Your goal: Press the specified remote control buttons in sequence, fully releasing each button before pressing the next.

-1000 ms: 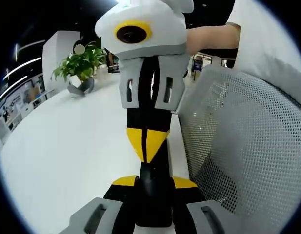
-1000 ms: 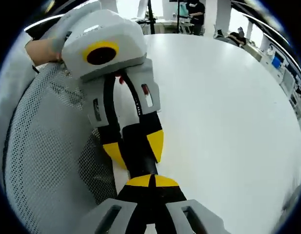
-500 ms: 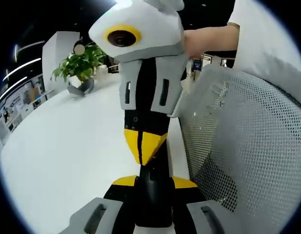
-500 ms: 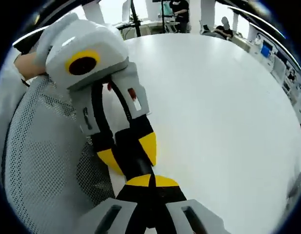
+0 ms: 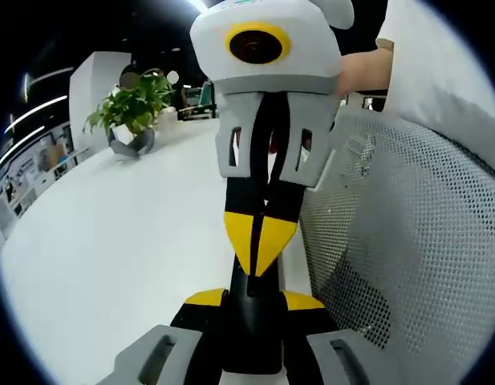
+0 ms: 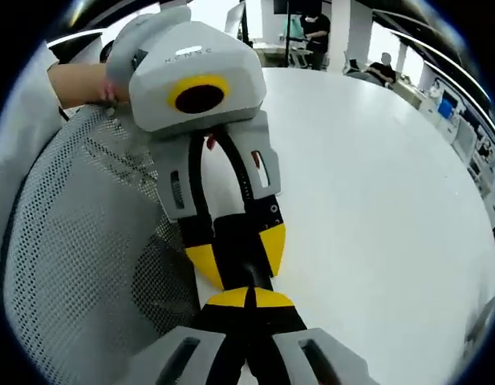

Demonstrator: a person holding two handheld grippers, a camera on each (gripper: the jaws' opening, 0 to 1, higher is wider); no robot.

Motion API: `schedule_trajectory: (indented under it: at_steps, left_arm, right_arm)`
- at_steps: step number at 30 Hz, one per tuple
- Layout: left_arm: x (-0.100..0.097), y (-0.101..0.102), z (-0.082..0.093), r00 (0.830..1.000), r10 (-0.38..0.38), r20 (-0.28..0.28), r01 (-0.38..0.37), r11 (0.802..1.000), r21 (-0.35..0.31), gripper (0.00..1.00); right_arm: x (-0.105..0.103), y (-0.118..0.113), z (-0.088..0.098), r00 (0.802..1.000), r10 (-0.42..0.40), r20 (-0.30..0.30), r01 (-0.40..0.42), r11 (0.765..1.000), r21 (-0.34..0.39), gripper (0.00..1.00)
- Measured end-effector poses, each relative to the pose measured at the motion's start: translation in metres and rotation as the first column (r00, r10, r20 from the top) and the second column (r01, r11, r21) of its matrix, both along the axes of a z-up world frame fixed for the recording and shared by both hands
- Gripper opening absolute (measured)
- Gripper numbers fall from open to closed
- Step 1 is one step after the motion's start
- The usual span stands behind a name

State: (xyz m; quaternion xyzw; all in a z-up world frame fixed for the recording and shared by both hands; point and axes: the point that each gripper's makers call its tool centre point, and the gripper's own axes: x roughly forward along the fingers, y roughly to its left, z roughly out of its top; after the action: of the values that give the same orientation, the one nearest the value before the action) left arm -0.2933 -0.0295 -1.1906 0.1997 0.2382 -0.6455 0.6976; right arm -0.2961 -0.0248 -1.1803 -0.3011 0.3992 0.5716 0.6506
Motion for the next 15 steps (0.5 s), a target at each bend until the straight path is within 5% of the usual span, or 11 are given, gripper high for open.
schedule_trajectory:
  at_steps: [8,15]
  left_arm:
    - [-0.0003,0.0000,0.0003,1.000,-0.001,0.001,0.001,1.000,0.003,0.25]
    - [0.0001,-0.0002,-0.0001,1.000,0.000,0.001,0.000,1.000,0.006,0.25]
  right_arm:
    - [-0.0012,0.0013,-0.0019,0.998,0.045,0.039,-0.044,0.998,-0.042,0.00]
    - [-0.0015,0.0016,-0.0038,0.985,0.100,0.139,-0.089,0.992,-0.086,0.00]
